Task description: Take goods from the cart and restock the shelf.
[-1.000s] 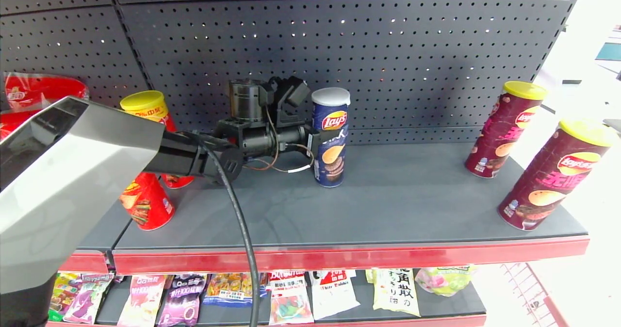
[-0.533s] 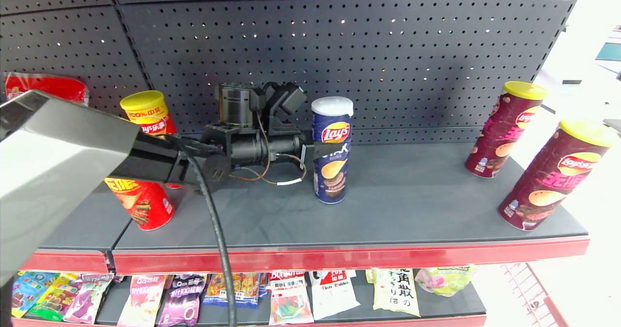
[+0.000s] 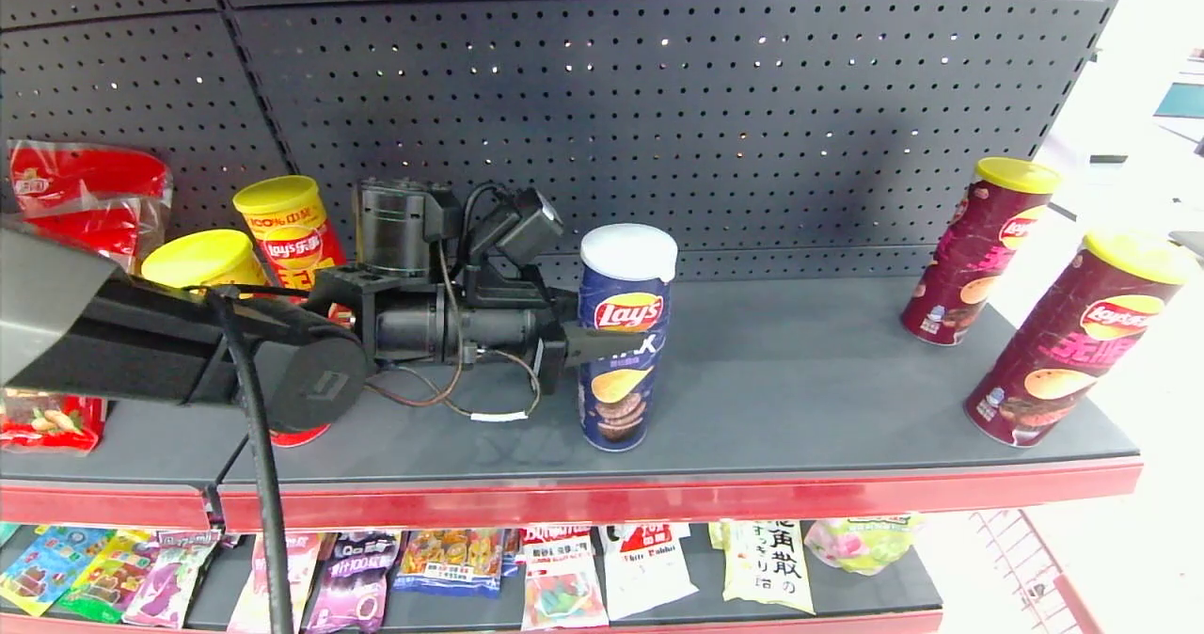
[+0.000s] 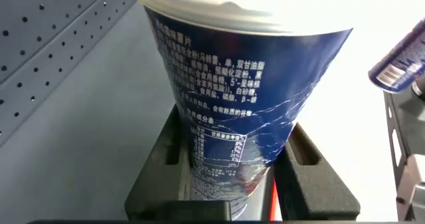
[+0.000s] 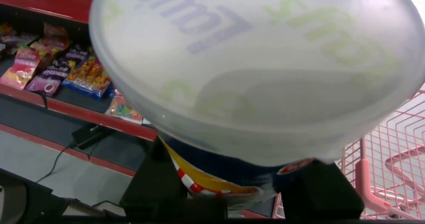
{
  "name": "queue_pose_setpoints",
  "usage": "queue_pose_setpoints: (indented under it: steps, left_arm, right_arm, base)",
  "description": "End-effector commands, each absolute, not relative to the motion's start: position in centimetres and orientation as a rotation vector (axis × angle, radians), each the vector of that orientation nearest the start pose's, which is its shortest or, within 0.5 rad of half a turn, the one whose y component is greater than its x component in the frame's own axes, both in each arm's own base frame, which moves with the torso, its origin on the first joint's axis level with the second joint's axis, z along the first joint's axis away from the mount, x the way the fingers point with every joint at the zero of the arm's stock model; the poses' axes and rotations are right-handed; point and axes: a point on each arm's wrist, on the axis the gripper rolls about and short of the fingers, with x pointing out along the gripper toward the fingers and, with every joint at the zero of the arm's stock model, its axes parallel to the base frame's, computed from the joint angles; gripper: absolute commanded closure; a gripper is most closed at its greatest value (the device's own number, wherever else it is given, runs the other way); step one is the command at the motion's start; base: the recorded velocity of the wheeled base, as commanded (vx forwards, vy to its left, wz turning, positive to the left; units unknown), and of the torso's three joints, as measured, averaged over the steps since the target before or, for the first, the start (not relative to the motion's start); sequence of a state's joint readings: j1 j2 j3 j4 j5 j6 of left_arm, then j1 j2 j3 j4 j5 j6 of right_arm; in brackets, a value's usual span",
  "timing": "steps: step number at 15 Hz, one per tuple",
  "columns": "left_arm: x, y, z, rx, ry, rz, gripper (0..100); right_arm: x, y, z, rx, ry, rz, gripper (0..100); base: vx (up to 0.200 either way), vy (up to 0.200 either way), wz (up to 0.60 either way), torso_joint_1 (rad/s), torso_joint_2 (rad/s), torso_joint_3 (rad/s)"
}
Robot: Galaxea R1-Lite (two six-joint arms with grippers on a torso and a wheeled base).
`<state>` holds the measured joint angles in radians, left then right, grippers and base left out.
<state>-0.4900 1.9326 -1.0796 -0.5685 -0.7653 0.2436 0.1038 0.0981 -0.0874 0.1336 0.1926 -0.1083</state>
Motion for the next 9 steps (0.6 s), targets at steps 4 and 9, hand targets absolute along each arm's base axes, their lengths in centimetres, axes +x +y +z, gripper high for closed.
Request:
queue_pose_setpoints:
  steps: [4,9]
  left_arm:
    - [31.45,-18.70,17.33,0.164,0.139,-1.310,100]
    - [30.87,-18.48,16.67,0.187,0.144,-1.332,100]
  right_arm:
    - [-2.22,0.20,8.84,-0.101,0.130,0.305,100]
    - [-2.22,0.20,8.84,-0.102,0.130,0.306,100]
  base:
    - [0.000,0.000,0.00,0.000,0.00,0.000]
    - [0.000,0.000,0.00,0.000,0.00,0.000]
